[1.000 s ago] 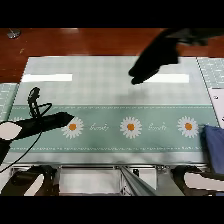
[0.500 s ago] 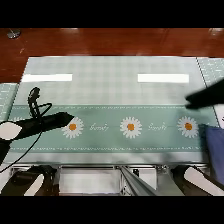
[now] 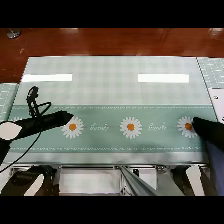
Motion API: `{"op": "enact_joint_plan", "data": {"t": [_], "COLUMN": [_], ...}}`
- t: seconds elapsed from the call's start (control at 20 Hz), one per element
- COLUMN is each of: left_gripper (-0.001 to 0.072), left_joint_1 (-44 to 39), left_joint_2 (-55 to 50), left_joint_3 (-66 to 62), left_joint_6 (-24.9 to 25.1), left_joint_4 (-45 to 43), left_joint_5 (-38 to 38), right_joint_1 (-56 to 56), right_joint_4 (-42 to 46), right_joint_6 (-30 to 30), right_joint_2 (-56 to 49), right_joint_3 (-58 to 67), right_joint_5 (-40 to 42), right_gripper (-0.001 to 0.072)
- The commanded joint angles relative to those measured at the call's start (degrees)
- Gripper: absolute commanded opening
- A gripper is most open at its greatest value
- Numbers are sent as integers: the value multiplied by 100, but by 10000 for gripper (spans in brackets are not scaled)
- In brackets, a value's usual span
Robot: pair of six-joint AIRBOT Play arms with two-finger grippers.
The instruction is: Fold the shirts.
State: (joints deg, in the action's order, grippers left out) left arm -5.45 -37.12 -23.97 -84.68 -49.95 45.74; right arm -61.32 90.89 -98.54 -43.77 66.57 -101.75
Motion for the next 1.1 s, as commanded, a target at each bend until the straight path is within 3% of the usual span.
{"op": "enact_joint_plan", "data": {"t": [0.0, 0.05, 0.2, 0.3, 0.35, 0.45, 0.5, 0.6, 0.75, 0.85, 1.05], "left_gripper": [33, 33, 33, 33, 32, 32, 32, 31, 31, 31, 31], "left_joint_1": [-4, -4, -4, 0, 22, 52, 55, 42, -175, -514, -1325], "left_joint_2": [-2, -2, -2, -4, -17, -227, -461, -1086, -2103, -2514, -2922], "left_joint_3": [0, 0, -4, -55, -164, -673, -1130, -2334, -4181, -4664, -3954], "left_joint_6": [2, 2, 4, 302, 461, 450, 455, 627, 664, 457, -715], "left_joint_4": [0, 0, -2, -2, -2, 26, 28, 22, -83, -483, -2157], "left_joint_5": [-31, -31, -33, -79, -87, -190, -155, 173, 973, 1226, 1241], "right_joint_1": [-286, -284, -284, -284, -284, -138, 162, 1386, 3762, 5357, 7353], "right_joint_4": [1344, 1331, 660, -216, -734, -2393, -3156, -3891, -3254, -2131, -166], "right_joint_6": [-476, -435, -219, -133, -210, 7, 201, 481, 981, 1023, -28], "right_joint_2": [669, 654, 444, 133, -98, -704, -979, -1416, -1685, -1906, -2426], "right_joint_3": [-811, -837, -699, -310, -35, 597, 901, 1504, 1733, 1576, 133], "right_joint_5": [210, 254, 608, 931, 986, 1084, 1228, 1845, 2800, 3012, 3469], "right_gripper": [375, 647, 632, 604, 488, 110, 27, 27, 28, 28, 28]}}
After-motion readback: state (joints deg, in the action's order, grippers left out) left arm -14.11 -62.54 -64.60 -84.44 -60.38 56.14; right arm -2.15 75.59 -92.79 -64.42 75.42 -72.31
